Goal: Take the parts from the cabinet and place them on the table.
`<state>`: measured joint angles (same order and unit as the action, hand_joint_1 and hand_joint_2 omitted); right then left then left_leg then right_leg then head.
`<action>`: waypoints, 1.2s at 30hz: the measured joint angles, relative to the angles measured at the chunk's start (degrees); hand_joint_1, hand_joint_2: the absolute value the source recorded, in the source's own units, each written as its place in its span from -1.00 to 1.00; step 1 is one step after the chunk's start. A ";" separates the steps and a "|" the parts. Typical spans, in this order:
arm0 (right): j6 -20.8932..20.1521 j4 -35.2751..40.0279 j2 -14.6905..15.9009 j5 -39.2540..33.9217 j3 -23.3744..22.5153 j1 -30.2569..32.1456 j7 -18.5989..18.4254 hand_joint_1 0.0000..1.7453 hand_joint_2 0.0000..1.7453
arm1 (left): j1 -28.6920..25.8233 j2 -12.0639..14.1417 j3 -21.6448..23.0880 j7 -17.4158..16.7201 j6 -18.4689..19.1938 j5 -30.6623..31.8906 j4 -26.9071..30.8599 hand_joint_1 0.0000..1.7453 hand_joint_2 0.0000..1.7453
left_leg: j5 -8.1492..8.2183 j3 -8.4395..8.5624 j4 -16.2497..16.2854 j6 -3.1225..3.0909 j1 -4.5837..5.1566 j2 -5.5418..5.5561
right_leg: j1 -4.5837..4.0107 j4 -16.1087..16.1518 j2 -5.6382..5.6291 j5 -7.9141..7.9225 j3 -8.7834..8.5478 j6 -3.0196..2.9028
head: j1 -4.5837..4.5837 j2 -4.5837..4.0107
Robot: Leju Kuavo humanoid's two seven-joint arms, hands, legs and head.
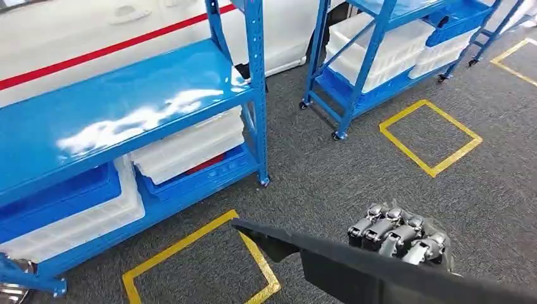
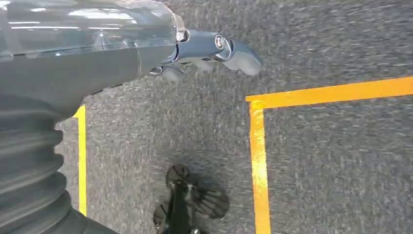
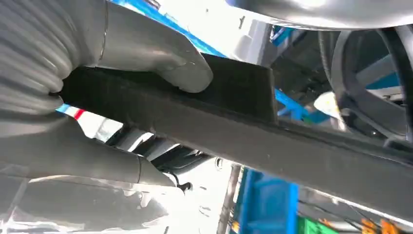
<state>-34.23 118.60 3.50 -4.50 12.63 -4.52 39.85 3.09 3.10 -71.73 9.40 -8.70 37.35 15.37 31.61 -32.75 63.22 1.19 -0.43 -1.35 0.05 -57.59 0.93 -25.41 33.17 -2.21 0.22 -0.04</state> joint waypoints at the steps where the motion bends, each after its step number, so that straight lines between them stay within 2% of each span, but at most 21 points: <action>1: 0.11 0.00 0.00 0.15 0.09 0.17 0.00 1.00 1.00 | -0.05 0.00 0.00 -0.17 -0.37 0.15 -0.02 -1.00 1.00 | 2.28 -2.10 4.57 0.17 -0.10 0.69 | -0.02 0.00 -0.47 0.00 0.03 -0.02 | -0.02 0.00; 3: 0.57 0.00 0.00 0.90 0.31 0.41 -0.04 1.00 1.00 | -0.18 -0.09 0.02 -0.50 -0.94 0.79 -0.15 -1.00 1.00 | 4.68 -5.71 12.12 0.45 -0.13 0.90 | -0.04 -0.13 -1.67 0.01 0.13 -0.04 | 0.00 0.00; 4: 1.25 0.02 0.02 1.12 0.63 0.59 -0.04 1.00 1.00 | -0.21 -0.15 0.09 -0.57 -1.22 1.31 -0.24 -1.00 1.00 | 3.66 -5.83 12.13 0.49 -0.19 0.90 | -0.03 -0.24 -2.31 0.01 0.08 -0.04 | 0.00 0.00; 5: 1.97 0.24 0.02 1.29 0.83 0.78 -0.04 1.00 1.00 | -0.18 -0.20 0.18 -0.55 -1.22 1.79 -0.28 -1.00 1.00 | 1.38 -4.59 9.25 0.48 -0.27 0.95 | 0.00 -0.39 -2.93 -0.01 0.03 -0.01 | 0.00 0.00; 7: 3.35 0.94 0.09 1.77 1.14 1.41 -0.04 1.00 1.00 | -0.11 -0.13 0.57 -0.48 -1.27 2.56 -0.28 -1.00 1.00 | -4.27 0.31 -1.38 0.33 -0.47 1.99 | 0.10 -0.84 -4.04 -0.24 -0.05 0.34 | -0.02 0.00; 8: 3.78 1.51 0.20 1.90 1.18 1.91 -0.04 1.00 1.00 | -0.08 -0.11 0.72 -0.48 -1.38 2.93 -0.28 -1.00 1.00 | -4.06 1.82 -4.49 0.10 -0.61 3.82 | 0.16 -1.00 -4.36 -0.37 0.08 0.56 | -0.02 0.00; 9: 4.09 2.07 0.41 2.01 1.25 2.25 -0.04 1.00 1.00 | -0.01 -0.11 0.83 -0.50 -1.44 3.08 -0.28 -1.00 1.00 | -3.95 1.91 -5.27 -0.03 -0.33 4.01 | -0.06 -1.48 -4.89 -0.45 0.48 0.85 | -0.02 0.00; 13: 4.31 3.43 1.23 1.81 1.40 3.70 -0.04 1.00 1.00 | 0.19 -0.22 1.22 -0.68 -1.99 3.52 -0.31 -1.00 1.00 | -4.59 1.93 -5.61 -1.54 -0.44 2.21 | -0.03 -1.22 -6.22 -0.04 0.93 2.22 | 0.00 0.00; 15: 4.24 3.98 2.03 0.90 1.40 4.04 -0.04 1.00 1.00 | 0.33 -0.20 1.35 -0.37 -2.14 3.43 -0.31 -1.00 1.00 | -4.84 1.95 -5.81 -2.28 -0.49 1.33 | 0.09 -5.86 -2.67 -3.46 2.85 2.64 | -0.35 0.00; 17: 3.67 4.02 2.30 0.39 1.40 4.61 -0.04 1.00 1.00 | 0.02 -0.22 1.35 0.62 -2.14 3.28 -0.31 -1.00 1.00 | -4.79 1.83 -5.78 -2.36 -0.31 0.31 | 0.35 -14.97 -1.55 -7.80 7.13 3.07 | -0.33 0.00; 18: 3.25 4.09 2.29 0.46 1.40 5.01 -0.04 1.00 1.00 | -0.06 -0.22 1.35 1.07 -2.12 3.15 -0.31 -1.00 1.00 | -4.77 1.74 -5.74 -2.37 -0.27 -0.29 | 0.41 -18.63 -1.45 -8.92 8.98 3.19 | -0.35 0.00; 19: 3.08 4.13 2.30 0.79 1.40 5.35 -0.04 1.00 1.00 | -0.05 -0.22 1.36 1.47 -2.10 3.04 -0.31 -1.00 1.00 | -4.74 1.75 -5.73 -2.39 -0.26 -0.83 | 0.48 -19.29 -1.36 -8.33 9.34 3.27 | -0.33 0.00; 21: 3.08 4.50 2.30 1.23 1.40 5.76 -0.04 1.00 1.00 | 0.04 -0.33 1.35 1.90 -2.05 2.99 -0.31 -1.00 1.00 | -4.60 1.95 -5.72 -2.22 -0.24 -1.67 | 0.55 -12.71 -0.98 -4.15 5.91 3.09 | -0.35 0.00; 23: 3.10 5.05 2.27 1.47 1.40 5.82 -0.04 1.00 1.00 | 0.05 -0.46 1.36 2.10 -1.99 2.99 -0.31 -1.00 1.00 | -4.32 2.37 -5.72 -1.90 -0.15 -2.44 | 0.26 -2.04 1.91 -0.49 0.14 2.37 | -0.35 0.00; 24: 3.10 5.18 2.27 1.47 1.40 5.80 -0.04 1.00 1.00 | 0.03 -0.52 1.35 2.12 -1.99 2.99 -0.31 -1.00 1.00 | -4.06 2.38 -5.53 -1.50 0.27 -2.69 | -0.41 -1.07 2.62 -1.15 -0.18 2.06 | -0.33 0.00; 28: 3.10 5.62 2.27 1.55 1.40 6.18 -0.04 1.00 1.00 | 0.24 -0.61 1.38 2.17 -1.99 2.97 -0.33 -1.00 1.00 | -3.87 3.01 -5.93 -0.31 0.37 -4.48 | -0.16 -0.58 0.24 -0.72 0.08 0.97 | -0.31 0.00; 30: 3.15 6.05 2.21 1.64 1.40 6.13 0.00 1.00 1.00 | 0.28 -0.63 1.40 2.25 -1.99 3.01 -0.33 -1.00 1.00 | -1.09 1.74 -2.68 0.13 -0.07 -1.09 | 0.24 -0.04 -0.42 -0.29 -0.30 0.26 | -0.26 0.00; 31: 3.34 6.16 2.03 2.12 1.42 6.18 0.07 1.00 1.00 | 0.18 -0.66 1.40 2.43 -2.19 3.10 -0.33 -1.00 1.00 | 1.41 -0.26 1.75 0.31 -0.20 0.19 | 0.23 -0.07 -0.78 -0.25 -0.20 0.07 | -0.17 0.00; 33: 4.97 6.34 1.88 3.76 1.66 6.14 0.09 1.00 1.00 | -0.07 -0.66 1.40 2.58 -2.42 3.58 -0.35 -1.00 1.00 | 4.99 -4.77 11.08 0.61 -0.21 0.96 | 0.11 -0.14 -1.95 -0.25 -0.04 -0.02 | -0.22 0.00; 34: 5.97 6.34 1.88 4.40 1.97 6.00 0.13 1.00 1.00 | -0.11 -0.66 1.40 2.49 -2.40 3.76 -0.37 -1.00 1.00 | 4.94 -5.81 12.95 0.68 -0.22 0.96 | 0.10 -0.25 -2.49 -0.25 -0.03 -0.02 | -0.22 0.00; 36: 9.54 6.34 2.01 6.17 3.39 5.15 0.26 1.00 1.00 | 0.02 -0.59 1.44 2.10 -1.61 4.48 -0.41 -1.00 1.00 | 1.15 -4.14 8.57 0.66 -0.29 1.02 | 0.15 -0.52 -3.64 -0.29 -0.07 0.02 | -0.26 0.00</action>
<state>-24.69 124.93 5.51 1.66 16.02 0.63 40.11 3.11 2.51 -70.29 11.50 -10.31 41.84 14.95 32.76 -36.89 71.80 1.84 -0.71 -0.33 0.20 -58.10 -2.72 -25.70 33.10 -2.19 -0.04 -0.04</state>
